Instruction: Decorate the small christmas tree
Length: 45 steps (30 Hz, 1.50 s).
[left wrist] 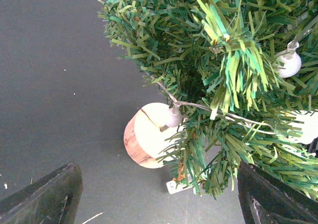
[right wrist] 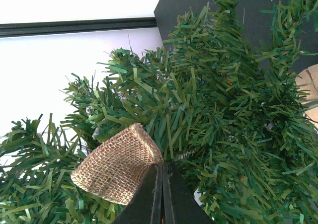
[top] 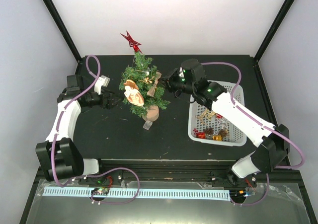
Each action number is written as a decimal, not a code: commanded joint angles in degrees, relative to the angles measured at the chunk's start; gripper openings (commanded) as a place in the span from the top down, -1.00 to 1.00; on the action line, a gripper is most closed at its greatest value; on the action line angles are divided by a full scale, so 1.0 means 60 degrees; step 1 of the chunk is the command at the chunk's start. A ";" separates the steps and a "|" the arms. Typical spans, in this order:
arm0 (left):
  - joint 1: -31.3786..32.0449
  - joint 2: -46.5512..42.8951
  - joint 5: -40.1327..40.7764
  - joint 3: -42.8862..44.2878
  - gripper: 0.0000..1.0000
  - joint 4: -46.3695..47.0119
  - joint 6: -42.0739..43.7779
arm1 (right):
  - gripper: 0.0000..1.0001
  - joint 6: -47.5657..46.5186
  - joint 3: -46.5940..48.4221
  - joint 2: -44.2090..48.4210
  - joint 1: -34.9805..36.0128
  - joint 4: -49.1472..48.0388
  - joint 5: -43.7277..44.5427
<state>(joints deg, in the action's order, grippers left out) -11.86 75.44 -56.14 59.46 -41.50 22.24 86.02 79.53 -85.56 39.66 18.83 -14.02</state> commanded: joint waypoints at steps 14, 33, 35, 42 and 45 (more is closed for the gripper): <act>0.0033 -0.0005 -0.0041 -0.0066 -0.71 0.0221 -0.0004 | 0.98 0.0013 -0.0186 -0.0358 0.0085 -0.0653 -0.0194; 0.0041 -0.0177 0.0217 -0.0063 -0.72 0.0314 -0.0088 | 0.36 -0.0576 -0.0011 0.0178 0.0005 -0.0734 0.0083; 0.0039 -0.0229 0.0273 -0.0052 -0.72 0.0323 -0.0101 | 0.35 -0.0617 -0.0086 0.0352 -0.0058 -0.0719 0.0163; 0.0024 -0.0653 0.0770 0.0087 -0.73 0.0169 0.0027 | 0.19 -0.0961 -0.0248 0.1013 -0.0246 -0.0409 0.0505; -0.0065 -0.0864 0.1033 0.0266 -0.73 -0.0041 0.0141 | 0.05 -0.1257 -0.0299 0.1425 -0.0304 -0.0146 0.0782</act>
<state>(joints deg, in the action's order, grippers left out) -11.88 73.30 -52.16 59.40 -41.08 21.96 81.58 78.30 -80.36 38.44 16.21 -12.51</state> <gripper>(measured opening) 0.863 0.432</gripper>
